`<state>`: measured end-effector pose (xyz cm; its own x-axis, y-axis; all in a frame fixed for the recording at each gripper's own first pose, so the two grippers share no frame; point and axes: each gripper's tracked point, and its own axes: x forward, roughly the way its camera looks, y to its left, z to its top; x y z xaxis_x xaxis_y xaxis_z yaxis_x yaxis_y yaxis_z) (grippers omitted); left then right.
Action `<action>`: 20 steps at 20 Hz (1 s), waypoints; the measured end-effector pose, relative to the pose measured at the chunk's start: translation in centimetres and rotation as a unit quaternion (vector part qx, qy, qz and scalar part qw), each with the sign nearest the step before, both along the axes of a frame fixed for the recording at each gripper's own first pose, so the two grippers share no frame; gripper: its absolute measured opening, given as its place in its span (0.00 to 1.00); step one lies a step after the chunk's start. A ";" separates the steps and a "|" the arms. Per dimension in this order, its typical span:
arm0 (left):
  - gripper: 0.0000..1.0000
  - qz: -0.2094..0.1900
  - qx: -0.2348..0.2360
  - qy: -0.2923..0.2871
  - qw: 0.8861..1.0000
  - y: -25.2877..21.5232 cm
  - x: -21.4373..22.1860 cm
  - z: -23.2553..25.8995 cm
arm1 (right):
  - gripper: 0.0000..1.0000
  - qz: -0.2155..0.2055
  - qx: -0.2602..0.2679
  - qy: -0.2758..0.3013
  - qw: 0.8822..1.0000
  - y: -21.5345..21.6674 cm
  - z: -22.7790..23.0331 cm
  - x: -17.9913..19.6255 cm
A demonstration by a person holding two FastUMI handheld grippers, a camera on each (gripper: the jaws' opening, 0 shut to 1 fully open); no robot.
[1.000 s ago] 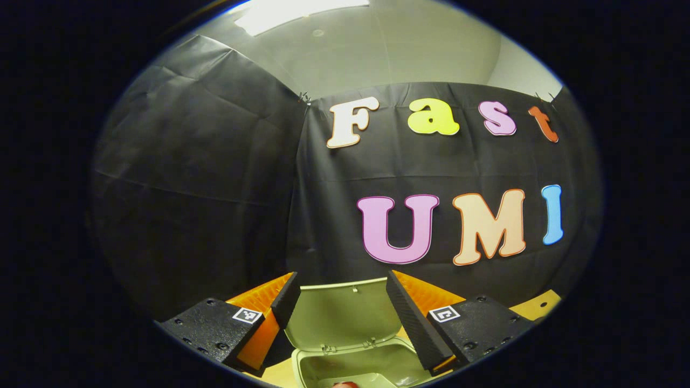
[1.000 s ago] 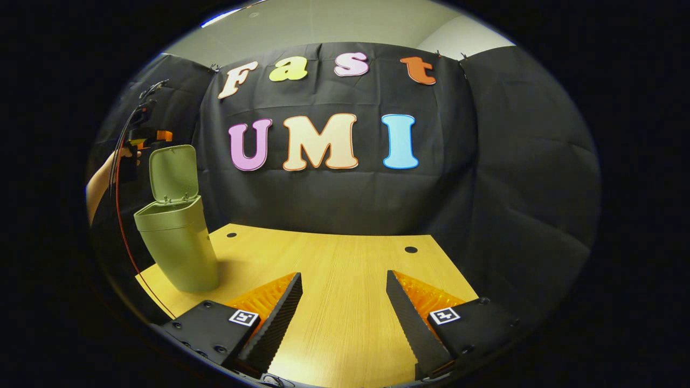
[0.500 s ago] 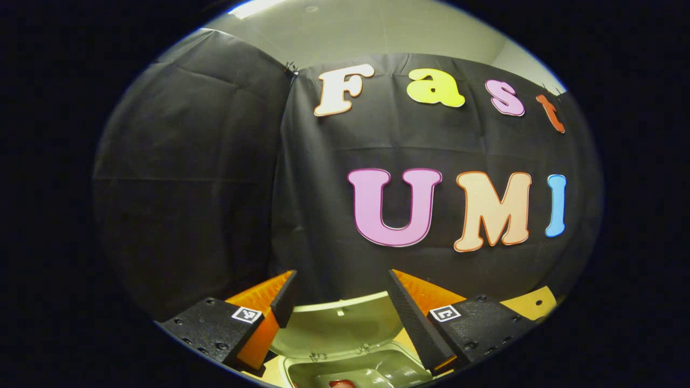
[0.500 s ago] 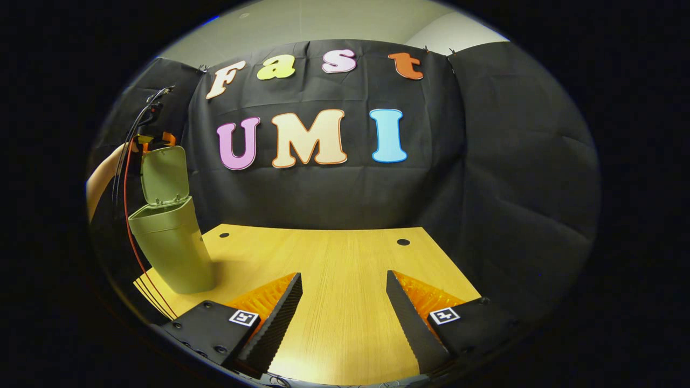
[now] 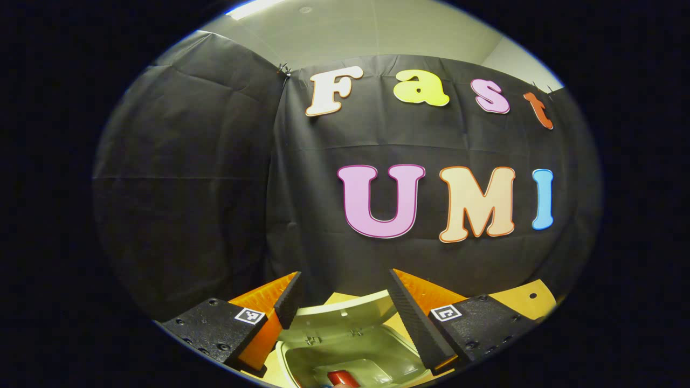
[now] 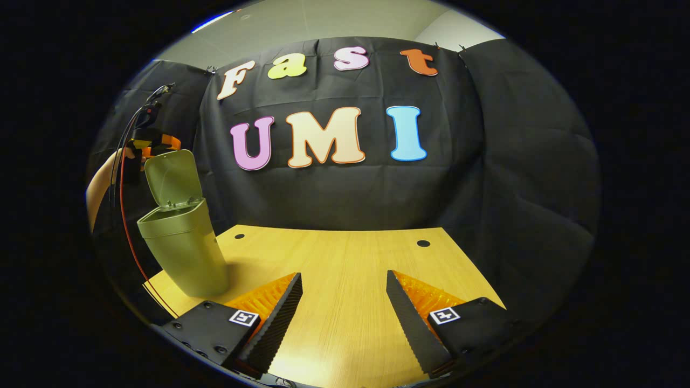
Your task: Press the lid of the desktop garbage bin to open it, pick up the crumpled paper on the desktop and throw it into the bin, then pick up the pop can on the desktop and drop it into the bin, and finally close the garbage bin lid.
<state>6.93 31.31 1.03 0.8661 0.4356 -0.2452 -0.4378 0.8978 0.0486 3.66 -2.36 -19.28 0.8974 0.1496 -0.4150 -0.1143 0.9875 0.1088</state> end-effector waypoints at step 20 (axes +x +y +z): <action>0.93 -0.017 -0.056 0.084 0.995 -6.2 -6.0 -11.5 | 0.99 0.043 -0.006 0.020 0.999 2.4 -1.5 -0.6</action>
<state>0.96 25.15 -10.44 0.8224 0.3691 -0.4329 -0.4020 0.9155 0.0170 3.03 0.06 -20.77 0.8644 0.2205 -0.4519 -0.1945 0.9754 0.1038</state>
